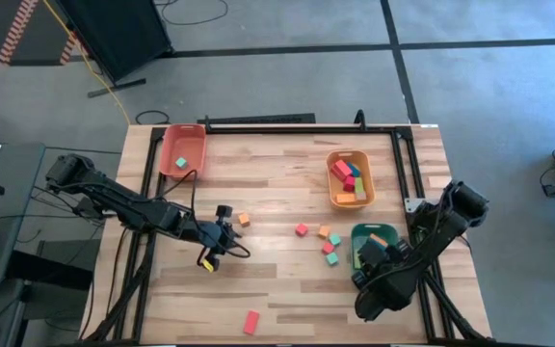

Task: Sort blocks by size
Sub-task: Put the left square yellow block into the orange bin

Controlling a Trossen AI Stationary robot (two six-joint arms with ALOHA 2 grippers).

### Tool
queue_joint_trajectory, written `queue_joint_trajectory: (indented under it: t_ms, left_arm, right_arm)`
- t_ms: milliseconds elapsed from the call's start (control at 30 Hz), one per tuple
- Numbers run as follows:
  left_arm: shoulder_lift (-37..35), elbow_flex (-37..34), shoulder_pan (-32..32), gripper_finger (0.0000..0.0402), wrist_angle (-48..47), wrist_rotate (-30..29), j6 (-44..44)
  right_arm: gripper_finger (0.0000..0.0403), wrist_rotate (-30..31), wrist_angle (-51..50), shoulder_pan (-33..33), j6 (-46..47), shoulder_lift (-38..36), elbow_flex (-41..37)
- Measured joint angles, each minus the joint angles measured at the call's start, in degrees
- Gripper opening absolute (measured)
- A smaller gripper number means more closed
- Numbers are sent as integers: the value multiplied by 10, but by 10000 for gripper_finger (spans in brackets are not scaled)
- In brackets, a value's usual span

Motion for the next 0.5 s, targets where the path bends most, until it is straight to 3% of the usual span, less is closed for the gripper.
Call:
queue_joint_trajectory:
  t_ms: [233, 500]
  left_arm:
    - [0, 0, 7, 101, 0, -38, 0]
    - [0, 0, 36, 124, -6, -68, -13]
  right_arm:
    - [255, 58, -6, 13, 27, 0, 8]
    - [256, 230, 32, 17, 17, -1, 36]
